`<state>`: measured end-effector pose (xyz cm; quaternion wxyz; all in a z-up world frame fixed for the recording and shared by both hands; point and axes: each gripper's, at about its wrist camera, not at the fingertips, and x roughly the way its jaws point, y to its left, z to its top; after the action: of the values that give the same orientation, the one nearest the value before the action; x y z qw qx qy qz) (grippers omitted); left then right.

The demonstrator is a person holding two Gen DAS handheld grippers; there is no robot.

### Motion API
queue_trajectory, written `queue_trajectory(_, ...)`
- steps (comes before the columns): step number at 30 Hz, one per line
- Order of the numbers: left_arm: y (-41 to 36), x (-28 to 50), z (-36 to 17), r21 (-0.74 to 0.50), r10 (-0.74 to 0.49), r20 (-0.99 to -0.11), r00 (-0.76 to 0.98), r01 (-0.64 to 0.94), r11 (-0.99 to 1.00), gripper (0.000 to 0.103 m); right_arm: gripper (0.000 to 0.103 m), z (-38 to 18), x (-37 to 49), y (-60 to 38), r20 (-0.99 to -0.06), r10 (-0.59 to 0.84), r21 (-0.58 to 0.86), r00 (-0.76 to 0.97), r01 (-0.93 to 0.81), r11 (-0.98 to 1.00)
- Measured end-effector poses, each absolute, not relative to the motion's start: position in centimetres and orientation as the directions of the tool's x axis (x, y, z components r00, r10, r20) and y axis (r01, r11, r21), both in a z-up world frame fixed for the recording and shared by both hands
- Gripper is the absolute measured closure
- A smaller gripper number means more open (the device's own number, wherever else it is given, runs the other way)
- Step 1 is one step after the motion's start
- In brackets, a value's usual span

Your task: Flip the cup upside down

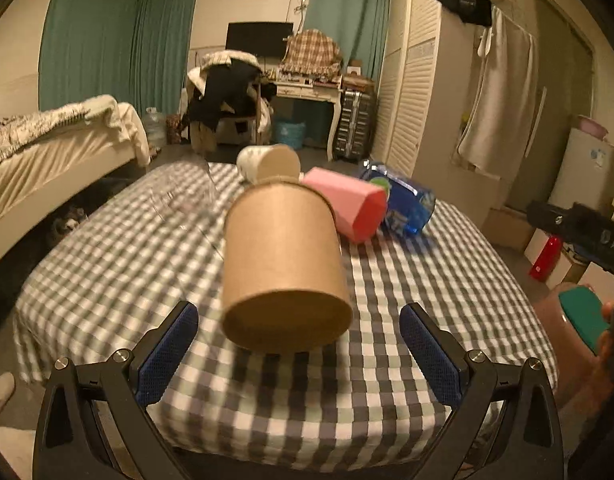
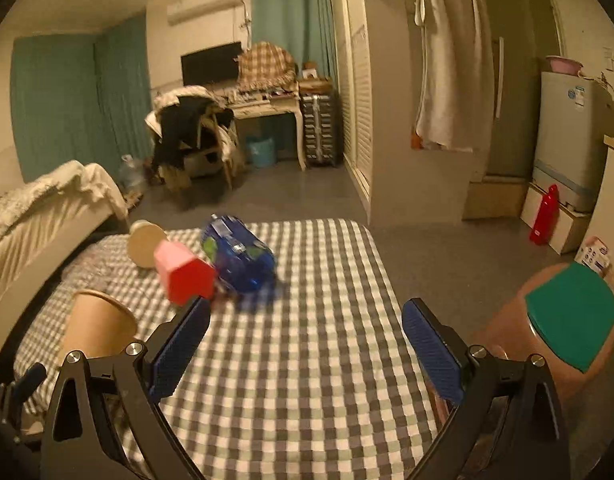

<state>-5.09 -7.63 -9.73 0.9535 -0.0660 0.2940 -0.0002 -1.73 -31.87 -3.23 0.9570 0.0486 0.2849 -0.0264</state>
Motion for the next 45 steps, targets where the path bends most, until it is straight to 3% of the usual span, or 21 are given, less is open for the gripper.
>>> queue_trajectory(4, -8.2, -3.5, -11.0, -0.106, -0.022, -0.577, 0.816, -0.047, 0.993, 0.001, 0.006, -3.7, -1.2, -31.6, -0.562, -0.010, 0.091, 0.827, 0.074, 0.993)
queue_trajectory(8, -8.5, -2.7, -12.0, -0.069, -0.012, -0.579, 0.815, -0.035, 0.997, 0.026, 0.006, -4.1, -1.0, -31.4, -0.569, -0.010, 0.084, 0.822, 0.071, 0.994)
queue_trajectory(21, -8.1, -2.6, -8.5, 0.011, -0.007, -0.580, 0.815, 0.016, 1.000, 0.026, 0.006, -4.3, -0.4, -31.2, -0.585, -0.015, 0.083, 0.811, 0.078, 0.993)
queue_trajectory(29, -8.6, -1.3, -5.9, 0.076, -0.047, -0.686, 0.726, 0.136, 0.988, 0.026, 0.006, -4.1, -0.7, -31.8, -0.585, -0.013, 0.101, 0.811, 0.089, 0.991)
queue_trajectory(45, -10.7, 2.0, -5.5, 0.149, -0.043, -0.833, 0.552, 0.298, 0.943, 0.026, 0.006, -4.8, -0.2, -32.4, -0.616, 0.000, 0.127, 0.788, 0.099, 0.987)
